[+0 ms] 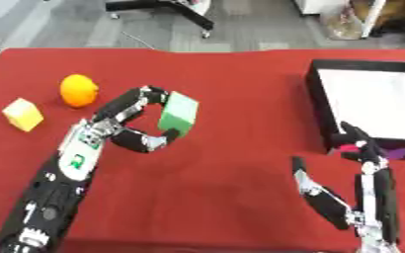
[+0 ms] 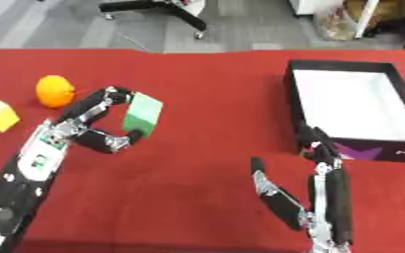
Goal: Pick up the objects with one hand, pass them to the other hand, and then place them into the box on the other side of the table.
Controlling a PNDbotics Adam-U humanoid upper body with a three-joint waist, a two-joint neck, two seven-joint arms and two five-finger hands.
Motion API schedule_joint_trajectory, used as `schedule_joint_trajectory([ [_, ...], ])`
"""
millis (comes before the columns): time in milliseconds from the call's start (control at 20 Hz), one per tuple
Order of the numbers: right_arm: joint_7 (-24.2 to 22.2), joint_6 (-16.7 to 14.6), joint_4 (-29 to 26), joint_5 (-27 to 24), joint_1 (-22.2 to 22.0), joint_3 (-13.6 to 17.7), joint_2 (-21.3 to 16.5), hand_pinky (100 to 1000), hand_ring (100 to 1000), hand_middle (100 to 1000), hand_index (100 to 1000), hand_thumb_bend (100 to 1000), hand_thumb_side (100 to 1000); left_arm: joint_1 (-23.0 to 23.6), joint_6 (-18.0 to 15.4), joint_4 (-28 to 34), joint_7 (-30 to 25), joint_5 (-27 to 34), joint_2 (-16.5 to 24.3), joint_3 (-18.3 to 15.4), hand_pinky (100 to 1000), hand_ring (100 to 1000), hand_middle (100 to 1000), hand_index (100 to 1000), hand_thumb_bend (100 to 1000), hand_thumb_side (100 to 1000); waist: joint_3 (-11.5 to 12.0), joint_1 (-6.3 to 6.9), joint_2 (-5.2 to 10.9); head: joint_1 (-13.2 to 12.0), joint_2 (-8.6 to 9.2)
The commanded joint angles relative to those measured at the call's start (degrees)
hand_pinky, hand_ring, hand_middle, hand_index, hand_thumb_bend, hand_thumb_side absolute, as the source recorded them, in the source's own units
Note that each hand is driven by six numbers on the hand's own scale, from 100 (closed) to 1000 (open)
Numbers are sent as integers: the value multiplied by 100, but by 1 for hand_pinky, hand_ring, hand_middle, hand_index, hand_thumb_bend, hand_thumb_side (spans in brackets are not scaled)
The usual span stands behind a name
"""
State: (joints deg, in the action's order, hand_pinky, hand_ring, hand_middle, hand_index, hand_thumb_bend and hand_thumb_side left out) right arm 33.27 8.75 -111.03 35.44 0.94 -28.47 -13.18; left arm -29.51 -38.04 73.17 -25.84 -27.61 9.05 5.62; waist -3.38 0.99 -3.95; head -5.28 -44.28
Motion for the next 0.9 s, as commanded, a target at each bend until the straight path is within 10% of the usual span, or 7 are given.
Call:
schedule_joint_trajectory([
  [50,-256,-76,-299,157,72,-168,-208,686,930,688,872,464,316,-69,171,124,-388,313,-405,205,660,573,511,588,100,617,43,4,69,109,16],
  [900,-1679,-1429,-356,958,745,-839,-1432,790,959,785,894,549,357,-240,1647,659,-1864,1789,-100,865,660,580,524,602,100,708,262,-24,80,304,16],
])
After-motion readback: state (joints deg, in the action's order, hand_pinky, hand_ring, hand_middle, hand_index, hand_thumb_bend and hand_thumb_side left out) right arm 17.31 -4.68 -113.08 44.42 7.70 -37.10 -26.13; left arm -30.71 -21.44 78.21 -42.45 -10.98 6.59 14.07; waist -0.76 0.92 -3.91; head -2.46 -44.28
